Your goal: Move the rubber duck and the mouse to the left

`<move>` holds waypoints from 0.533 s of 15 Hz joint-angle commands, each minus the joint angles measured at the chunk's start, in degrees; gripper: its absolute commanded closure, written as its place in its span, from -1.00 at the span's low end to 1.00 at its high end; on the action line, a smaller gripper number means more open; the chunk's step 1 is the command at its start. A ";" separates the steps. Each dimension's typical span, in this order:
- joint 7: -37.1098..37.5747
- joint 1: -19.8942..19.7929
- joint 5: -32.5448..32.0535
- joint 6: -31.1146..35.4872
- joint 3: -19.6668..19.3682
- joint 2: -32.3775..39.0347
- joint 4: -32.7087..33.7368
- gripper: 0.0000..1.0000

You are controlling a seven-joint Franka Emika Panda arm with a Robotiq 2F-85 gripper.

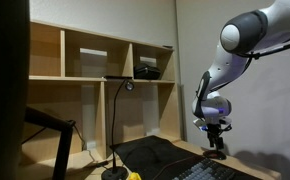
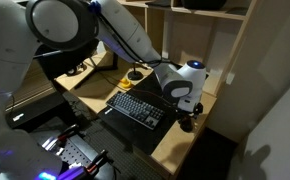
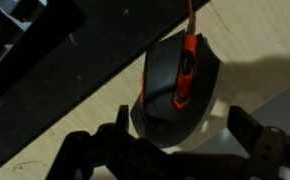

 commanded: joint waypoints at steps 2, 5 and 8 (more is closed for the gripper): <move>-0.04 -2.55 1.04 -1.19 1.63 3.16 4.49 -1.00; -0.41 -3.74 1.63 -3.53 2.64 4.67 6.03 -1.00; -0.08 -4.22 1.99 -4.70 2.86 6.25 7.40 -1.00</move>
